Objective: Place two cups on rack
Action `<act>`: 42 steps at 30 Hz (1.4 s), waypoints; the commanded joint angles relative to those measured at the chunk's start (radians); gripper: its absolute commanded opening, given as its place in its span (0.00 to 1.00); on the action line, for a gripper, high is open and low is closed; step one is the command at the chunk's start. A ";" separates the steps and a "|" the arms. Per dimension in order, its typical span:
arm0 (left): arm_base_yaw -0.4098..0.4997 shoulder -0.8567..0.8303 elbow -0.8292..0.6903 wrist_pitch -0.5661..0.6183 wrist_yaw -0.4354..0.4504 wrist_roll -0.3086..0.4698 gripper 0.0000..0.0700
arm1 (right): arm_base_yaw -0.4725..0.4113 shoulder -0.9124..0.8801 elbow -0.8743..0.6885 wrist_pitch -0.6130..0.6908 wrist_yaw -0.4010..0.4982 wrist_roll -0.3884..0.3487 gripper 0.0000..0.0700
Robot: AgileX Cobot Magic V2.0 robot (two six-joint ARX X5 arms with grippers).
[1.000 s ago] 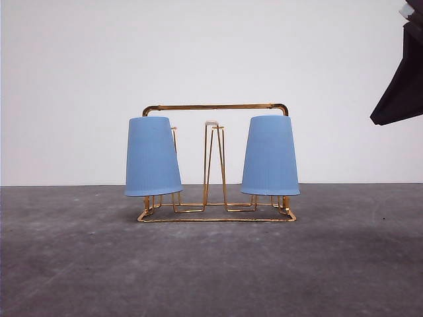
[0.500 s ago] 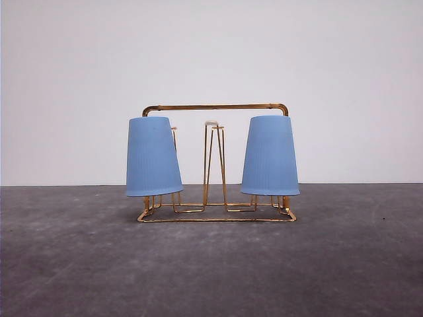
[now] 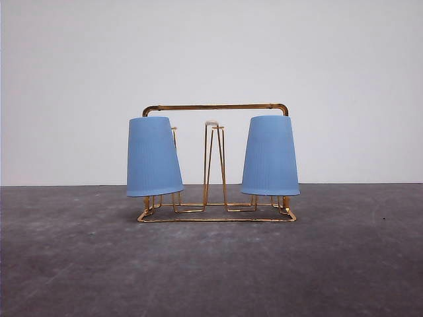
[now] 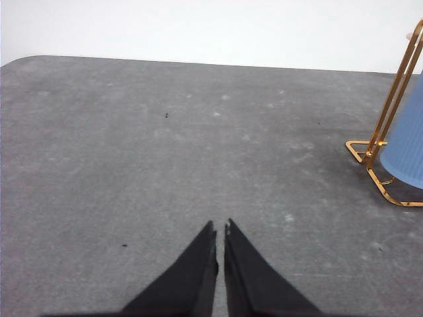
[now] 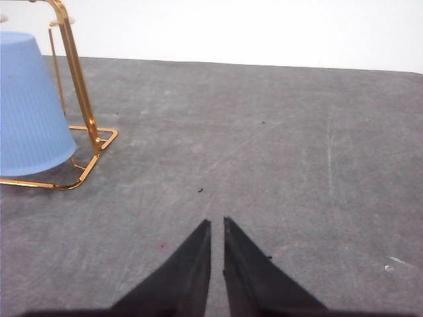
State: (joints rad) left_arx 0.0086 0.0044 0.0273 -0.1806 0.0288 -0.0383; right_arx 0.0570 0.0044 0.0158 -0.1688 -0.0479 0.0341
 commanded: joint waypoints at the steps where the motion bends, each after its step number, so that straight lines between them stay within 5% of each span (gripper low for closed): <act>1: 0.000 -0.001 -0.014 -0.006 0.000 0.000 0.00 | -0.002 -0.001 -0.003 0.012 0.003 0.007 0.04; 42: 0.000 -0.001 -0.014 -0.006 0.000 -0.001 0.00 | -0.002 -0.001 -0.003 0.012 0.003 0.007 0.05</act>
State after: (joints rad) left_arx 0.0086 0.0044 0.0273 -0.1806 0.0288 -0.0383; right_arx 0.0570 0.0044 0.0158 -0.1677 -0.0479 0.0341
